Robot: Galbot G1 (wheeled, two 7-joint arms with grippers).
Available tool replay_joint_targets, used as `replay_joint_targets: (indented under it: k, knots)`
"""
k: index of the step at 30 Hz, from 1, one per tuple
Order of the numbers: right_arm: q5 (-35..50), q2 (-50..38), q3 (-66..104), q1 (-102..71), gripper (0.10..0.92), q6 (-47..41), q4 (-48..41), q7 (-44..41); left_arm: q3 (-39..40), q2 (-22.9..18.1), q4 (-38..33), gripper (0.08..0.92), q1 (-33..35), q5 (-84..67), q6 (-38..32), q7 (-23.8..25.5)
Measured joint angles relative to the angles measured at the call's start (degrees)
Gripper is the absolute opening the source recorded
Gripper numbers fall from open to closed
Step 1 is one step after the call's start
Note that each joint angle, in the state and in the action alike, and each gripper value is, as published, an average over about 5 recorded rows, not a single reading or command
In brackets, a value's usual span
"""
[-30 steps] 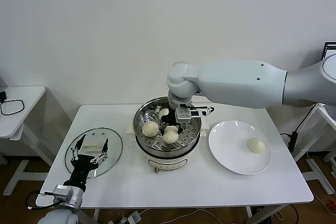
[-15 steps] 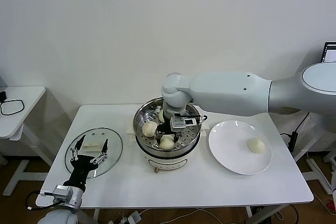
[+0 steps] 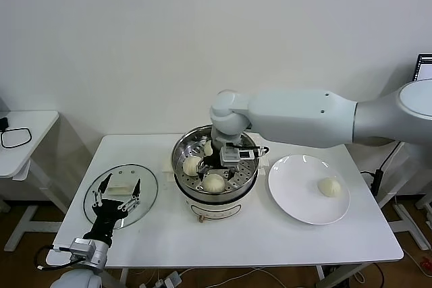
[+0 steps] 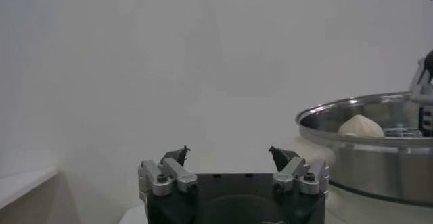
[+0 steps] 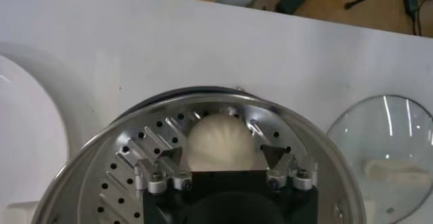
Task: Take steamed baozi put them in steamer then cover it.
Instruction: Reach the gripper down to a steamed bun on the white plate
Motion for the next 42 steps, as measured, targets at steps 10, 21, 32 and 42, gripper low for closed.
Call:
replay_joint_targets:
  k: [10, 21, 32, 42]
  knots:
    - [9.8, -13.0, -1.1, 4.8, 0.823, -13.2, 1.9, -5.5, 0.5, 0.1, -1.2, 0.823, 0.5, 0.1, 0.1, 0.0]
    - [12.7, -27.6, 2.7, -1.4, 0.823, -32.2, -2.5, -9.1, 1.5, 0.0, -2.2, 0.823, 0.9, 0.6, 0.2, -0.4]
    - [6.3, -32.6, 14.3, -15.9, 0.823, -38.1, -11.8, -9.4, 1.9, -0.1, -1.8, 0.823, 0.7, 0.8, 0.2, -0.5]
    - [1.7, -31.5, 23.4, -26.3, 0.823, -39.1, -19.1, -7.9, 2.1, 0.0, -1.7, 0.823, 0.9, 1.1, 0.2, -0.5]
